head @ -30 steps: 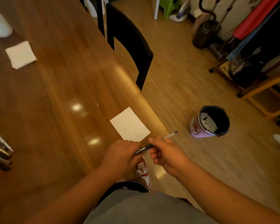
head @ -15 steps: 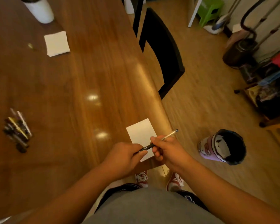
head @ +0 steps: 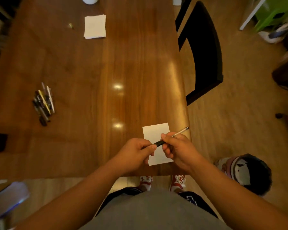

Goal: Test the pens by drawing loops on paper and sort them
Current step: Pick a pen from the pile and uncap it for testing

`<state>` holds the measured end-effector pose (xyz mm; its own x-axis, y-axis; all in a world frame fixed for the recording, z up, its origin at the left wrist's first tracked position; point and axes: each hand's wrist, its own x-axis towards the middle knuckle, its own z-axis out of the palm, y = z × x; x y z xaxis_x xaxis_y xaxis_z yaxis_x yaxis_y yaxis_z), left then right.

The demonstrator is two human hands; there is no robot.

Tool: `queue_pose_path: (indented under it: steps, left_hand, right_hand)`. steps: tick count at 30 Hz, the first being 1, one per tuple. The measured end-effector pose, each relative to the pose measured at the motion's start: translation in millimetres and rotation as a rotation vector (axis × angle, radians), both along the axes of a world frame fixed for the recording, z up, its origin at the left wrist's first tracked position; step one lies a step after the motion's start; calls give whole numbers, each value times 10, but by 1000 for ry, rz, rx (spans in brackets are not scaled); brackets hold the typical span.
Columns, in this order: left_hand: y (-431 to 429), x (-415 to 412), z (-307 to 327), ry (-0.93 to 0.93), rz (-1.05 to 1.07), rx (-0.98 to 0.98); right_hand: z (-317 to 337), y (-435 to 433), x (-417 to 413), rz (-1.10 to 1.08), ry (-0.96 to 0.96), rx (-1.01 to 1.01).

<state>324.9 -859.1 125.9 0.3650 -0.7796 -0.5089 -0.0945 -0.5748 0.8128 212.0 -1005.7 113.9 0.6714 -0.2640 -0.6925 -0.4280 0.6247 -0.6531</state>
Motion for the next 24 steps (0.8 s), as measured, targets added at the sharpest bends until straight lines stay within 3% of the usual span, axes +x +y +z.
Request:
queue_pose_path:
  steps: [3, 6, 9, 12, 16, 24]
  left_hand:
    - [1, -9, -12, -382, -98, 4]
    - [161, 131, -36, -491, -67, 40]
    - [310, 206, -128, -481, -60, 139]
    - [281, 145, -275, -550, -189, 188]
    - [146, -22, -474, -705, -335, 97]
    - [-116, -198, -802, -818, -559, 14]
  right_hand:
    - [-122, -125, 26, -98, 50, 103]
    - [-234, -489, -25, -284, 127, 159]
    - [-321, -717, -82, -162, 183, -53]
    - [-395, -637, 4, 21, 173, -295]
    - [-512, -405, 213, 168, 94, -655]
    - [-675, -202, 494, 337, 5, -883]
